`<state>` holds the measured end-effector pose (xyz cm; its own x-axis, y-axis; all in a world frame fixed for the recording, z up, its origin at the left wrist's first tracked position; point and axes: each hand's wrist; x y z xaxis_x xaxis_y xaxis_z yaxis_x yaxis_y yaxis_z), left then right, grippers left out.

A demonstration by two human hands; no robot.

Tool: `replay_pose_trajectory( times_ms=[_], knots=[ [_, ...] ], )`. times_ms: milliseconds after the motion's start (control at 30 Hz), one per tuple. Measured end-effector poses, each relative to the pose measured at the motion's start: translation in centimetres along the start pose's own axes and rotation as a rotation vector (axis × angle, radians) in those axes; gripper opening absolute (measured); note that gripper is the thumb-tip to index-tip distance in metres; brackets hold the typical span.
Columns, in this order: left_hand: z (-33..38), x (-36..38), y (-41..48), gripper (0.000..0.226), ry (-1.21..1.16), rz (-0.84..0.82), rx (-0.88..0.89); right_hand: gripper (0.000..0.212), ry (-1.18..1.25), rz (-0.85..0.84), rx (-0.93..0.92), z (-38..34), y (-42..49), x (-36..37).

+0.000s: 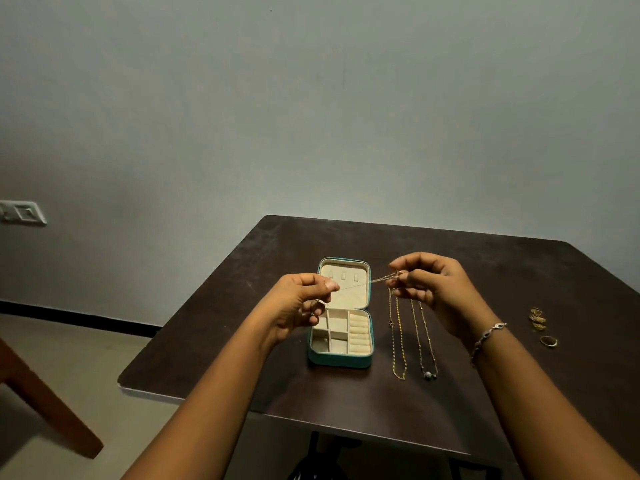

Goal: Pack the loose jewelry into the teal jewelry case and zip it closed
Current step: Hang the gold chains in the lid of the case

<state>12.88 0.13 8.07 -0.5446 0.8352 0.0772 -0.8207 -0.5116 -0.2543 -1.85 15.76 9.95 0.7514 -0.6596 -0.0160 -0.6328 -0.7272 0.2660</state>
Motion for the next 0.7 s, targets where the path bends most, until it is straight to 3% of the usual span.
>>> replay_pose_trajectory(
  times_ms=[167, 700],
  knots=[
    [-0.1, 0.0, 0.1, 0.008, 0.109, 0.056, -0.015, 0.023, 0.058, 0.03, 0.02, -0.4, -0.1, -0.6],
    [0.2, -2.0, 0.2, 0.007, 0.345, 0.08, -0.033, 0.022, -0.066, 0.075, 0.025, -0.5, -0.8, -3.9]
  ],
)
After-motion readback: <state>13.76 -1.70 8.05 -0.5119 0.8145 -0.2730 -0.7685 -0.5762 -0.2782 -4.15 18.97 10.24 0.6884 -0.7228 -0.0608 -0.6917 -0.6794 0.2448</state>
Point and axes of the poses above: each hand's wrist, its own y-axis towards the middle knuckle, its own x-axis out of the palm, z = x × y, and after that the axes turned 6 degrees about -x, right-handed
